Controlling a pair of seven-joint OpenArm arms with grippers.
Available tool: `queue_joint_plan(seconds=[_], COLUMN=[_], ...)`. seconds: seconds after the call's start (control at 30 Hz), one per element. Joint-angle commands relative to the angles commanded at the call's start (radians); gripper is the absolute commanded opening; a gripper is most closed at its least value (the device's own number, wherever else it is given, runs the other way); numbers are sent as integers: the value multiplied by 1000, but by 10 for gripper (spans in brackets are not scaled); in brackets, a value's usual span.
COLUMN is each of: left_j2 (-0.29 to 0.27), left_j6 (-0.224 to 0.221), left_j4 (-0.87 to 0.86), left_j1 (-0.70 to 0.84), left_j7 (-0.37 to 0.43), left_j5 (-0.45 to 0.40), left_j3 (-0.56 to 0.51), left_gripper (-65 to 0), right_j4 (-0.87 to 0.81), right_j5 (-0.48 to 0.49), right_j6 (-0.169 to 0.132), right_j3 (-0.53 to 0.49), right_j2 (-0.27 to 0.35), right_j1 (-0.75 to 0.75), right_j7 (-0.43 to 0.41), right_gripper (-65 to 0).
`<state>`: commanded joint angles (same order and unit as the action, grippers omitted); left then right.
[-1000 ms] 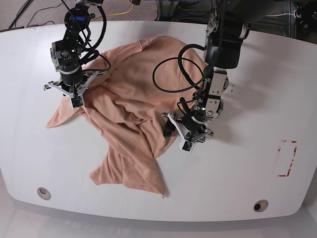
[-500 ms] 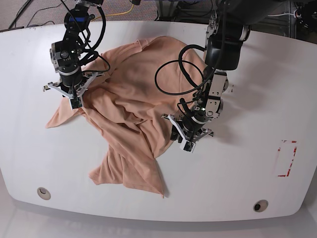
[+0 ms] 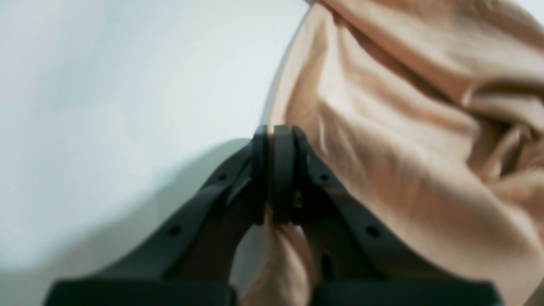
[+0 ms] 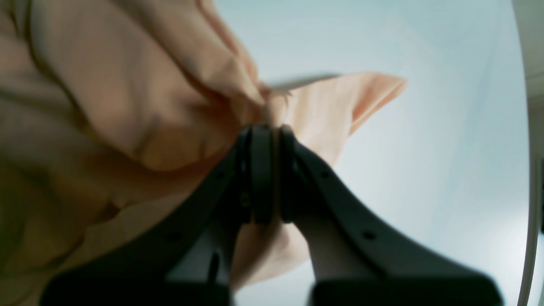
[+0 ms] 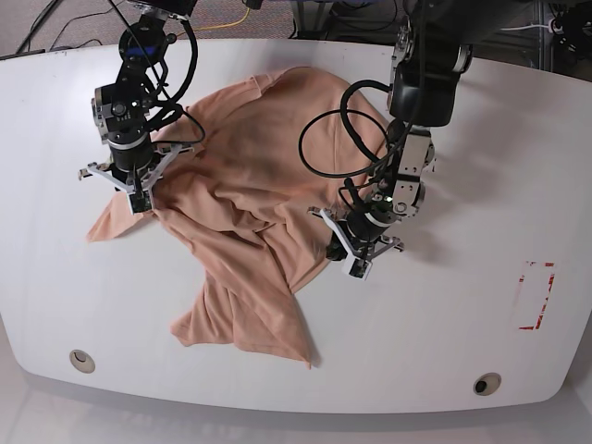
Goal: Layout the t-shirt on the table in an organized manner, then fold the t-shirt properly
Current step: 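Grasp the shirt fabric with the left gripper and drag it outward, then move the left gripper to the shirt edge and grasp it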
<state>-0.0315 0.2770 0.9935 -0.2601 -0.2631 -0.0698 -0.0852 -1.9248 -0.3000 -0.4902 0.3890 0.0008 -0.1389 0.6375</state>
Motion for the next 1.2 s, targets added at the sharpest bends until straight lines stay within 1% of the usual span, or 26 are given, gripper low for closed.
queue_joint_plan(seconds=[0.07,0.23,0.3,0.47,0.57,0.6,0.7,0.8,0.83,0.87,0.9,0.97,1.03,1.1,1.2], left_j2=[15,58,74,84,84,84,94,103,104,104,104,104,104,103,100], left_j6=[0,0,0,0,0,0,0,0,0,0,0,0,0,0,0], left_j4=[60,221,273,431,511,543,632,715,743,778,795,859,901,927,937], left_j1=[31,98,118,186,212,224,261,290,299,311,316,336,350,361,362], left_j7=[-6,-81,-97,-127,-161,-173,-201,-227,-238,-252,-259,-281,-295,-301,-301], left_j5=[-2,0,0,0,-2,-2,-2,0,0,0,0,0,2,2,2], left_j3=[29,101,124,203,245,256,292,304,304,304,305,305,305,305,304], left_gripper=[-650,-650,-650,-650,-650,-650,-650,-650,-650,-650,-650,-650,-650,-650,-647], right_j4=[0,2,2,2,2,2,2,2,2,2,2,2,2,2,2], right_j5=[0,0,0,0,0,0,-2,-2,-2,-2,-2,-2,-2,-3,-5], right_j6=[0,0,0,-2,-3,-8,-38,-71,-84,-106,-115,-146,-166,-178,-178], right_j3=[0,-2,-2,-5,-5,-5,-5,-5,-5,-5,-5,-5,-5,-8,-28], right_j2=[0,0,0,0,0,0,0,0,0,0,0,0,0,0,3], right_j1=[25,58,75,112,133,141,164,178,183,195,199,210,213,224,227], right_j7=[0,2,2,3,3,3,6,6,6,6,6,6,6,6,6], right_gripper=[-648,-648,-648,-648,-648,-648,-648,-648,-648,-648,-648,-648,-648,-648,-648])
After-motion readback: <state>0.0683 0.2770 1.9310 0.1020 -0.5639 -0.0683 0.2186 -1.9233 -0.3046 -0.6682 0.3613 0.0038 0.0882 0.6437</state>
